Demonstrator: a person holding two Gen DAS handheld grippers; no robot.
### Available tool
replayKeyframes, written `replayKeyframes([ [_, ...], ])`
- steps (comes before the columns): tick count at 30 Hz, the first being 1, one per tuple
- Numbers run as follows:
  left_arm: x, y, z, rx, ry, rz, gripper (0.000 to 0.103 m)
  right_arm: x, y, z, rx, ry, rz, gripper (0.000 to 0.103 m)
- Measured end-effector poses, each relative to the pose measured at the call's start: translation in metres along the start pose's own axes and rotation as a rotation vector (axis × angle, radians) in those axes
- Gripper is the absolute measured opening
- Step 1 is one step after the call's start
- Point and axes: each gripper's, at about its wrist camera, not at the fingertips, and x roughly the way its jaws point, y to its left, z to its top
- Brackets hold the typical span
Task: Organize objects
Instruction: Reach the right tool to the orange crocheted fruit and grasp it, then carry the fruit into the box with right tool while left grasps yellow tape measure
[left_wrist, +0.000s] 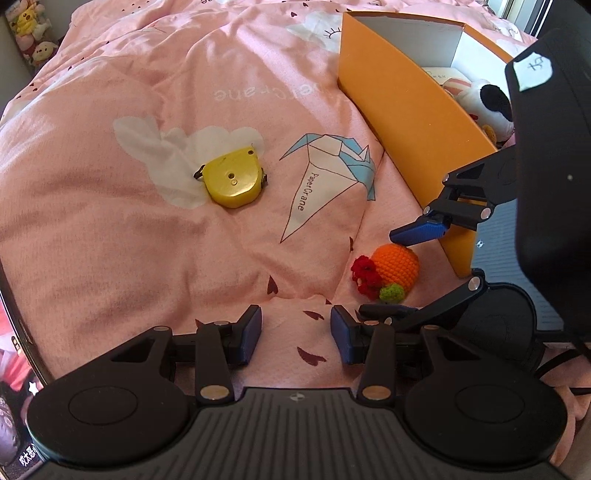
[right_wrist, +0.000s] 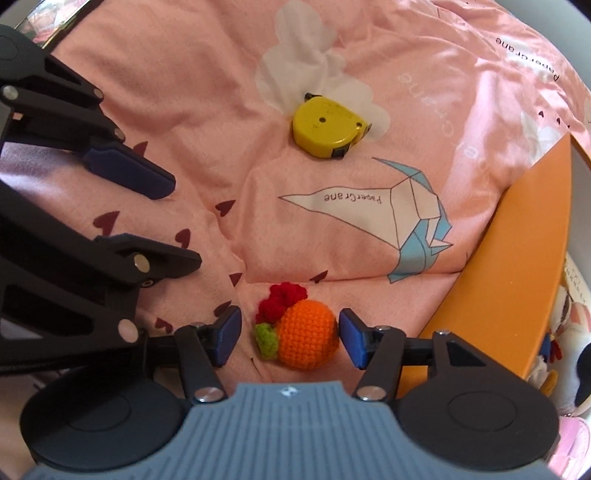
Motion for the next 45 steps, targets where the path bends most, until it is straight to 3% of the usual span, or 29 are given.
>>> replayKeyframes([
  [7,0.001,-0.001,0.001,0.003,0.006,0.012,0.050,0.008,-0.001,-0.001,0.007,0.012,0.001,0.064],
  [11,0.000,-0.002,0.001,0.003,0.003,0.014,0.051,0.008,0.001,-0.002,0.001,-0.002,-0.029,0.050],
  [17,-0.001,0.003,0.001,-0.020,-0.006,0.000,0.051,0.001,0.000,-0.003,-0.001,-0.035,-0.030,0.048],
  [26,-0.014,0.007,0.010,-0.066,-0.076,0.004,0.050,-0.032,-0.008,-0.003,0.003,-0.158,-0.065,0.048],
  [33,-0.034,0.007,0.032,-0.075,-0.189,0.031,0.050,-0.067,-0.031,0.006,0.026,-0.287,-0.100,0.048],
  [39,-0.040,0.007,0.059,-0.045,-0.241,0.048,0.050,-0.104,-0.064,0.009,0.120,-0.404,-0.096,0.048],
  [45,-0.036,0.003,0.081,0.022,-0.287,0.105,0.051,-0.124,-0.100,0.011,0.223,-0.477,-0.167,0.049],
])
